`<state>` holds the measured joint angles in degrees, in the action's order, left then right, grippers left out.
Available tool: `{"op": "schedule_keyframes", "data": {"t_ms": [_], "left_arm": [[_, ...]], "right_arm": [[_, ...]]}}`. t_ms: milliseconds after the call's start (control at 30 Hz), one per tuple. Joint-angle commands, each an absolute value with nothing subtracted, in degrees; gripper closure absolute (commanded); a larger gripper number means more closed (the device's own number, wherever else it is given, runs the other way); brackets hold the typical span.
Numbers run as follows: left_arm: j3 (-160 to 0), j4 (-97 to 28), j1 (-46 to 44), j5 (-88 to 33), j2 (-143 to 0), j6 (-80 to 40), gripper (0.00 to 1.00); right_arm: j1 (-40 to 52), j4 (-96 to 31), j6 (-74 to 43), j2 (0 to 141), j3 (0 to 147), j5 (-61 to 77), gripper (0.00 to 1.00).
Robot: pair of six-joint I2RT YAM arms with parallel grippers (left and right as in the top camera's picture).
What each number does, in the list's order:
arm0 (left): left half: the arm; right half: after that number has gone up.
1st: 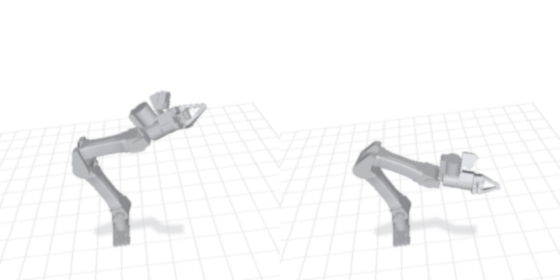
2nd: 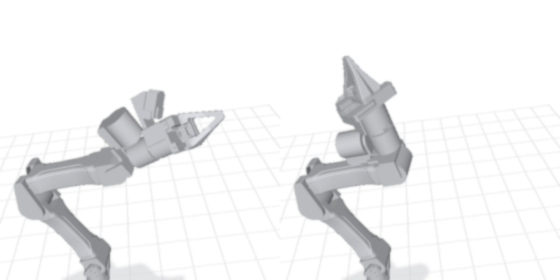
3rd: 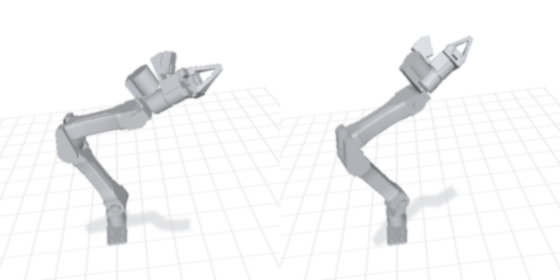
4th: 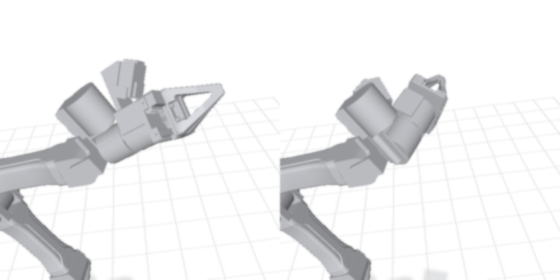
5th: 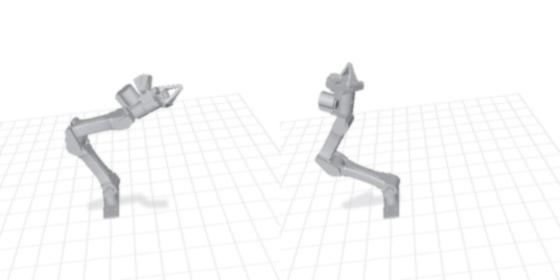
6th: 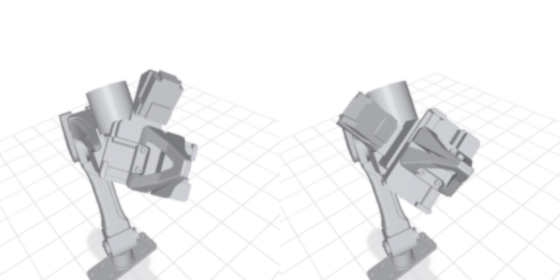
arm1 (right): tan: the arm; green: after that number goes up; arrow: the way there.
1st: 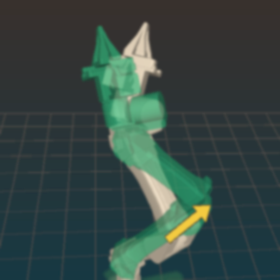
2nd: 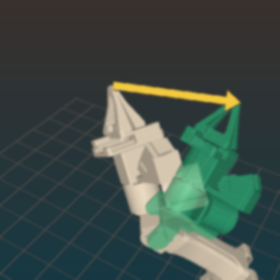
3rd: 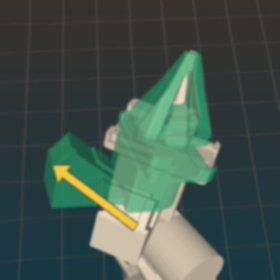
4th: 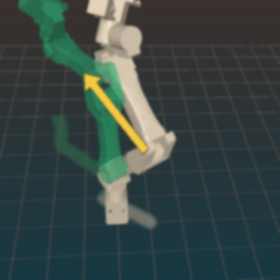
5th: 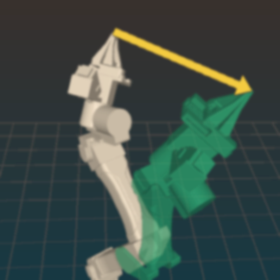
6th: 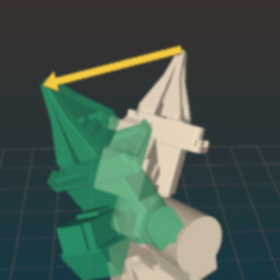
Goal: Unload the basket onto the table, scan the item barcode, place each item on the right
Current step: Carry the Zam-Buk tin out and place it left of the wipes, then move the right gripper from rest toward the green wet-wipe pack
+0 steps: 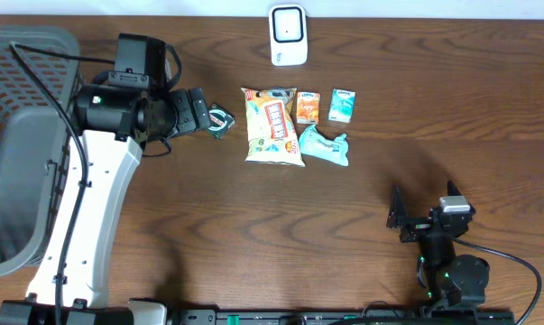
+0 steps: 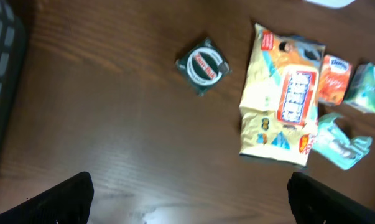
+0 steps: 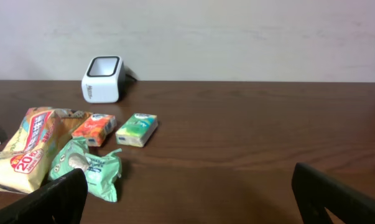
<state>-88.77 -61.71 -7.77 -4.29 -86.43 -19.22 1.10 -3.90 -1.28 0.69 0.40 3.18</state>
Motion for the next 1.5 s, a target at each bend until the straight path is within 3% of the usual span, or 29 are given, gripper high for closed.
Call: {"op": "schedule_keyframes", "data": {"t_ms": [0, 333, 533, 700, 867, 1133, 1300, 1467], "left_arm": [[-89.1, -62.5, -7.7, -3.4, -86.5, -18.1, 0.02], [-89.2, -62.8, 6.5, -1.0, -86.5, -24.8, 0.02], [-89.2, -63.0, 7.7, -1.0, -86.5, -24.8, 0.02], [-89.2, -63.0, 7.7, -1.0, -86.5, -24.8, 0.02], [-89.2, -63.0, 7.7, -1.0, -86.5, -24.8, 0.02], [-89.2, -63.0, 7.7, -1.0, -86.5, -24.8, 0.02], [-89.2, -63.0, 7.7, -1.0, -86.5, -24.8, 0.02], [-89.2, -63.0, 7.7, -1.0, -86.5, -24.8, 0.02]], "right_arm": [[1.5, -4.1, -2.1, 0.4, 0.3, 3.2, 0.01], [1.5, -4.1, -2.1, 0.4, 0.3, 3.2, 0.01], [1.5, -3.0, -2.2, 0.4, 0.3, 3.3, 0.01], [1.5, 2.6, -10.3, 0.4, 0.3, 13.1, 0.01], [1.5, 18.6, -23.2, 0.4, 0.3, 18.9, 0.01], [1.5, 52.0, -24.9, 1.5, 2.6, 9.6, 0.01], [1.5, 46.0, -24.5, 9.1, 15.1, 9.2, 0.01], [1.5, 35.5, -15.7, 26.4, 30.9, 24.1, 0.01]]}}
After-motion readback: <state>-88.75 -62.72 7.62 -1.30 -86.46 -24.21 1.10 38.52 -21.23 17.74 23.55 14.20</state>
